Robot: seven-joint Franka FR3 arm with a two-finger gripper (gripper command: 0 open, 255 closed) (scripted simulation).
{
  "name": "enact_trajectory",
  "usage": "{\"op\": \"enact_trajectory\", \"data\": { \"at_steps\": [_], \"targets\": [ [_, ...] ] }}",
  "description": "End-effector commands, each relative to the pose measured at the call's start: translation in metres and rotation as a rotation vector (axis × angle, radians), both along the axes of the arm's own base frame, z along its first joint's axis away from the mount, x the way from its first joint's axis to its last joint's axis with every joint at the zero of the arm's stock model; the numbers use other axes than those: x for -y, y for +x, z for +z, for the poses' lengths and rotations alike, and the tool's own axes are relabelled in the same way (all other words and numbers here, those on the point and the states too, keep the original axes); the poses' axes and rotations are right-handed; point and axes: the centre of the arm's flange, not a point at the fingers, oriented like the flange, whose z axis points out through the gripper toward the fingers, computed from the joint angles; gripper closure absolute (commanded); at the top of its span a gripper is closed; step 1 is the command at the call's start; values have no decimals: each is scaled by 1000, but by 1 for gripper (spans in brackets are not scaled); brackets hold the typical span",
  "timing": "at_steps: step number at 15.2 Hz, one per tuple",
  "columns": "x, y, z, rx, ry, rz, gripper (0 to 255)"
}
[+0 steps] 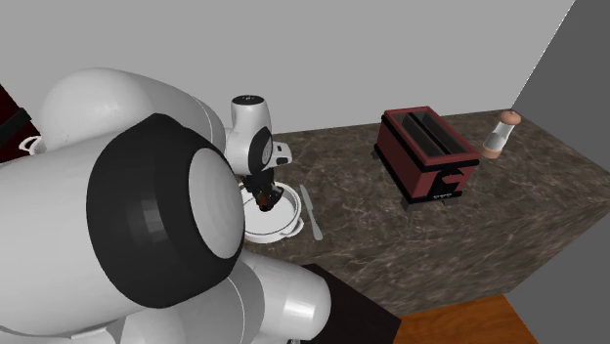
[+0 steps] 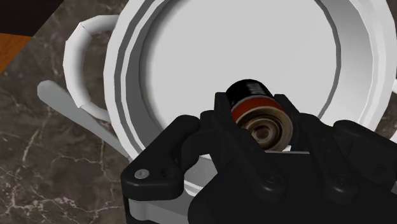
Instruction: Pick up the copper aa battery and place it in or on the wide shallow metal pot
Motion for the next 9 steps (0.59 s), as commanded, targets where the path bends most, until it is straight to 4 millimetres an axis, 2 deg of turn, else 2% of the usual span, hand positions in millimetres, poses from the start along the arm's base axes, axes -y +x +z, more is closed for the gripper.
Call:
{"op": "enact_trajectory", "data": {
  "at_steps": [1, 5, 6, 9],
  "targets": [
    [0, 0, -1, 0, 0, 0, 255],
    [0, 0, -1, 0, 0, 0, 255],
    [0, 0, -1, 0, 0, 0, 0],
    [0, 0, -1, 0, 0, 0, 0]
  ]
}}
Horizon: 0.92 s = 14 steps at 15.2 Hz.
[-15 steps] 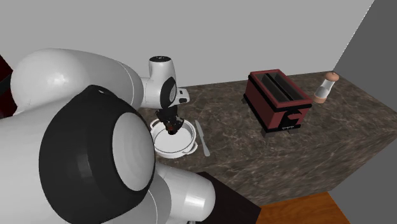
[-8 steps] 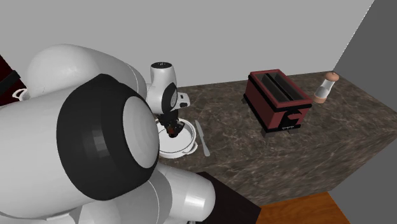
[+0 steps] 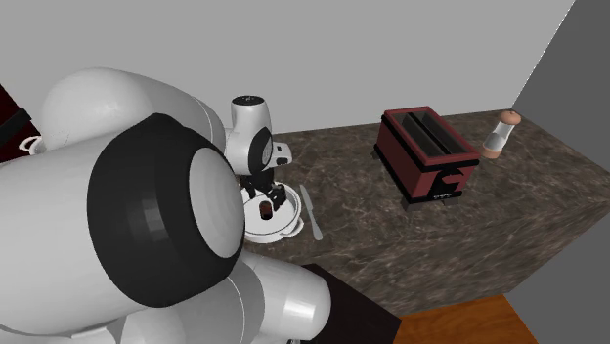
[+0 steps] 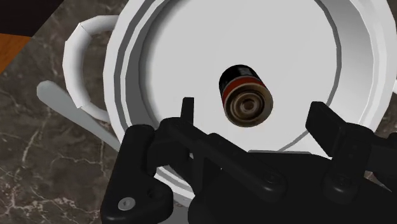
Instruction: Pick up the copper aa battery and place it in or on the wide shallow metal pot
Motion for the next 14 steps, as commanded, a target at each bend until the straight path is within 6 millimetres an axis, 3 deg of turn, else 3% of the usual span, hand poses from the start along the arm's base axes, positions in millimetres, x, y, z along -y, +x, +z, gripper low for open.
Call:
{"op": "enact_trajectory", "data": {
  "at_steps": [1, 2, 6, 14],
  "targets": [
    [0, 0, 0, 0, 0, 0, 0],
    [0, 0, 0, 0, 0, 0, 0],
    [0, 0, 50, 0, 0, 0, 0],
    [0, 0, 50, 0, 0, 0, 0]
  ]
}}
